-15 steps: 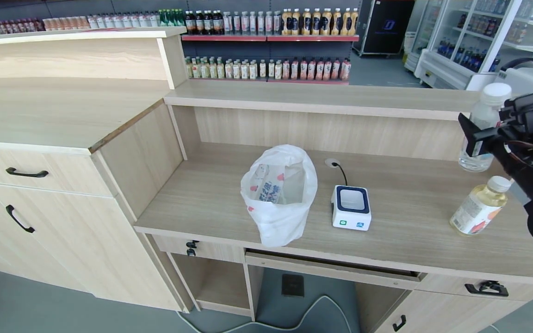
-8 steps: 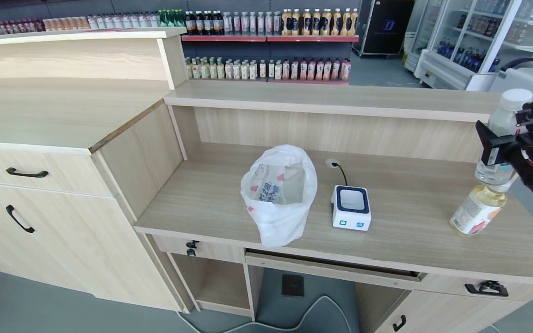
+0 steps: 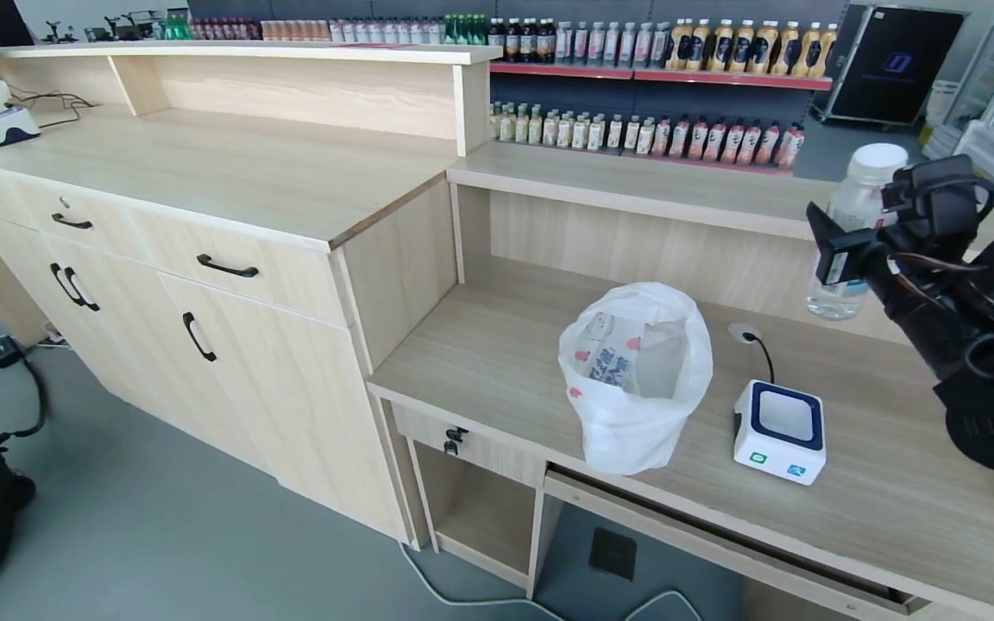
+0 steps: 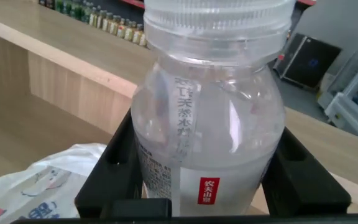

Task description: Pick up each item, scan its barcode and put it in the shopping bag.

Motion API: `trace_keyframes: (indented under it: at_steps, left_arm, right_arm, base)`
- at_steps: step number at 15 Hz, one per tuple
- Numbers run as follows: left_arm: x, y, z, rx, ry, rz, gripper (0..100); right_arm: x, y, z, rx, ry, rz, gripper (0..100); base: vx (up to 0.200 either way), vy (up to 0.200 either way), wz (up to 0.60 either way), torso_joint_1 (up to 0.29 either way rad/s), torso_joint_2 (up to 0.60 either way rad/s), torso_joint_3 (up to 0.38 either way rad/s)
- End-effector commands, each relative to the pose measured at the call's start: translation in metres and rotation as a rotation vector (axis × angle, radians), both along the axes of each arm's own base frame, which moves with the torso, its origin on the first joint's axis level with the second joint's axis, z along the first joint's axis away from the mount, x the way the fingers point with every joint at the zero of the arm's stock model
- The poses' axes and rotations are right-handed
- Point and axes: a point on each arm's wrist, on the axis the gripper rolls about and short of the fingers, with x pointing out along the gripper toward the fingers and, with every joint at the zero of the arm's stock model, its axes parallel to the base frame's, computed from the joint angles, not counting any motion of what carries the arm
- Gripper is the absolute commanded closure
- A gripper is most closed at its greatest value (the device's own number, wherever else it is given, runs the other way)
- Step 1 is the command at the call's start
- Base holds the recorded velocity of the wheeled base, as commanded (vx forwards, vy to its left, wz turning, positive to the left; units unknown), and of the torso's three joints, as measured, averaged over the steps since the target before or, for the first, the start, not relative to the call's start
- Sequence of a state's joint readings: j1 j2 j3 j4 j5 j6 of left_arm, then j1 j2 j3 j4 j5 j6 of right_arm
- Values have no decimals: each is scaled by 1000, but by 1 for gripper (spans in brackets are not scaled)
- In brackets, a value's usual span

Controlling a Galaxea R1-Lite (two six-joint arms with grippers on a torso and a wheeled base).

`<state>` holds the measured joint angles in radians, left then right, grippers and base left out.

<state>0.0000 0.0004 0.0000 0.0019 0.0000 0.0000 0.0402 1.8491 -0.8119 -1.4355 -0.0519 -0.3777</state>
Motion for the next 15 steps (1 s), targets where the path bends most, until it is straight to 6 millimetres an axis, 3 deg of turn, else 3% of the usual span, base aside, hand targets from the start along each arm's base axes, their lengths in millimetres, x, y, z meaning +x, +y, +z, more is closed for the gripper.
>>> trace_keyframes:
  at_steps: [1, 5, 8, 11, 15]
  left_arm:
    - [0, 0, 0, 0, -1, 0, 0]
    - [0, 0, 0, 0, -1, 0, 0]
    - [0, 0, 0, 0, -1, 0, 0]
    - [0, 0, 0, 0, -1, 0, 0]
    - [0, 0, 0, 0, -1, 0, 0]
  right_arm:
    - [25, 20, -22, 33, 47, 59, 100]
    - [72, 36, -77, 165, 137, 139, 100]
    - [98, 55, -100, 224, 173, 208, 100]
    - [112, 63, -129, 209, 252, 281, 100]
    - [129, 70, -146, 204, 261, 328, 100]
  base:
    - [0, 0, 0, 0, 0, 0]
    - [0, 0, 0, 0, 0, 0]
    - [0, 0, 0, 0, 0, 0]
    - [0, 0, 0, 0, 0, 0]
    - [0, 0, 0, 0, 0, 0]
